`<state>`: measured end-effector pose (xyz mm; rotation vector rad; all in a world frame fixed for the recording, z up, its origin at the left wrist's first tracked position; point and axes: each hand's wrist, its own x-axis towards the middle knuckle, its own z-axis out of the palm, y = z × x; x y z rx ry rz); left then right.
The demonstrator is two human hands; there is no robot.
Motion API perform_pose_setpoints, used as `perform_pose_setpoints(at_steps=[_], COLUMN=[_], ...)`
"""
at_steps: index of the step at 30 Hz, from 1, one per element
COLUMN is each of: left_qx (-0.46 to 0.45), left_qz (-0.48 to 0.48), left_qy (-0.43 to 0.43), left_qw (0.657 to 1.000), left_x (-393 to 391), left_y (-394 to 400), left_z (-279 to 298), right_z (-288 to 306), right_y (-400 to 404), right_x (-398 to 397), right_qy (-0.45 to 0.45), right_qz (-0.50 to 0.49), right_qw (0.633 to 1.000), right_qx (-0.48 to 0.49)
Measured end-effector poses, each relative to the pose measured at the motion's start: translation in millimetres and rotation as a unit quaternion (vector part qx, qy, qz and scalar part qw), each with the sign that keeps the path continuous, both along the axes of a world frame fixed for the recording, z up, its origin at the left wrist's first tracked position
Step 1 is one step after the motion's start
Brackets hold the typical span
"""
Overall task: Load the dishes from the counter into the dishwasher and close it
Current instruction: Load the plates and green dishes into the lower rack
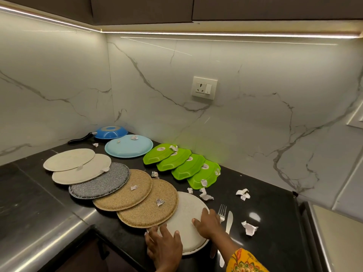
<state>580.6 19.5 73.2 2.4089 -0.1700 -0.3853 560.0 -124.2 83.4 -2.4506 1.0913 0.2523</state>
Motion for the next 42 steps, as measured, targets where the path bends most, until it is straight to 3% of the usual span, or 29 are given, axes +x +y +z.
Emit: perform_pose_setpoints(at_steps=[8,21,28,42], left_qx=[-0.013,-0.164,-0.186,-0.212], left_qz=[0.068,0.168,0.162,0.058], left_qy=[-0.003,0.068,0.1,0.145], left_qw=[0.998,0.97,0.964,0.965], left_x=[3,19,18,-19], left_y=[-15,-19,-12,10], left_z=[-3,28,40,44], right_z=[0,20,37,58], right_y=[-13,-24,-24,20], right_x=[11,12,-5,-92], right_qy=[-0.042,-0.129,-0.185,-0.328], right_qz=[-0.031,-0.131,-0.156,-0.254], right_qw=[0.999,0.983,0.97,0.91], right_qx=[-0.009,0.015,-0.002,-0.008])
